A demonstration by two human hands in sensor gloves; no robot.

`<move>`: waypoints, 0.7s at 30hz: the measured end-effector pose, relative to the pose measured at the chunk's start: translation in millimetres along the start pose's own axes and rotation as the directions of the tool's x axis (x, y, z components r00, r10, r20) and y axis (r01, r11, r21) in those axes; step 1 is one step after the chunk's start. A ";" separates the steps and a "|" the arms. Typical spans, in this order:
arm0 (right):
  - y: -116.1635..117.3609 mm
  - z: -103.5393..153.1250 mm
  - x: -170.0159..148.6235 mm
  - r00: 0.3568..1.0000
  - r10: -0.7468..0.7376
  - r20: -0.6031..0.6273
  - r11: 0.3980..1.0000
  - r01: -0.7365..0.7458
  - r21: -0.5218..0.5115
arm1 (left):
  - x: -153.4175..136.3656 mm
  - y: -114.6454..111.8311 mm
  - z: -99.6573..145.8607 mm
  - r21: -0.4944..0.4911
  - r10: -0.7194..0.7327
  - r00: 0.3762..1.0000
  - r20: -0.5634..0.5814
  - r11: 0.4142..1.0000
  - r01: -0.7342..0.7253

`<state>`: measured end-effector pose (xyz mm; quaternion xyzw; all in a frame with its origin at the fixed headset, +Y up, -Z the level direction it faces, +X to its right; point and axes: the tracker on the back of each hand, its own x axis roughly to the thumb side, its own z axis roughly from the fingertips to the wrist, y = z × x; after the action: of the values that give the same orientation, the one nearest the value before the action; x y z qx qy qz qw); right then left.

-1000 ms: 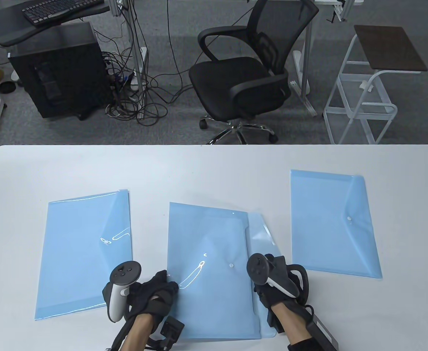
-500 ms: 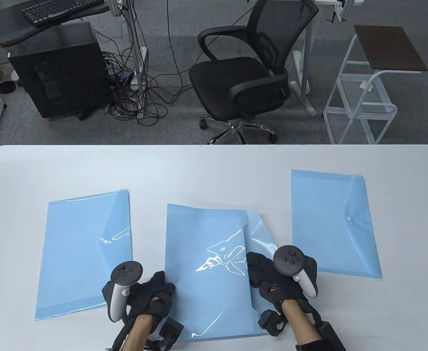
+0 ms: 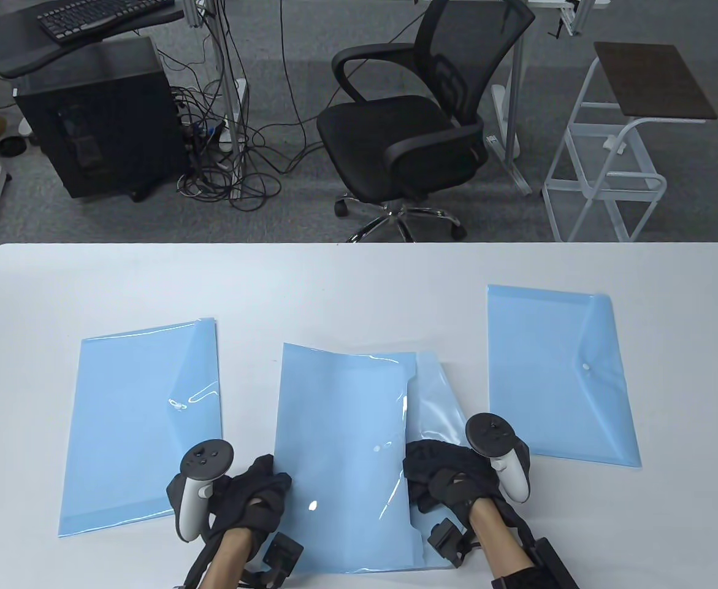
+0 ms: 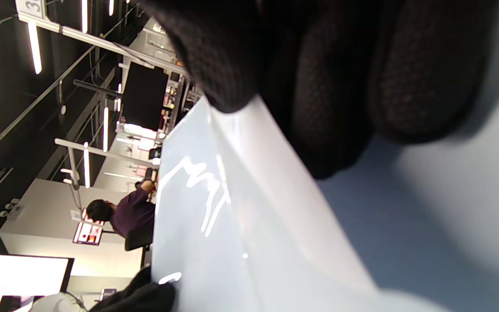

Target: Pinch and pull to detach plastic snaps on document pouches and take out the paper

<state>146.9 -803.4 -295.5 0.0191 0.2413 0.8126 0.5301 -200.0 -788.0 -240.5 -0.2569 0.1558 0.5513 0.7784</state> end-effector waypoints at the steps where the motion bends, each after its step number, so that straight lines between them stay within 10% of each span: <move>1: -0.5 0.2 0.8 1.000 0.018 0.003 1.000 -0.018 -0.026 | -0.2 0.4 0.0 0.003 -0.001 1.000 0.000 1.000 0.001; 21: -28.2 19.5 6.8 0.999 -0.024 -0.045 0.937 0.007 -0.349 | 1.4 -0.7 3.5 0.000 0.023 1.000 0.018 1.000 -0.023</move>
<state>173.6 -781.2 -291.4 -0.0967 0.1065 0.8386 0.5254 -198.9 -785.1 -238.2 -0.2500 0.1520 0.5625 0.7733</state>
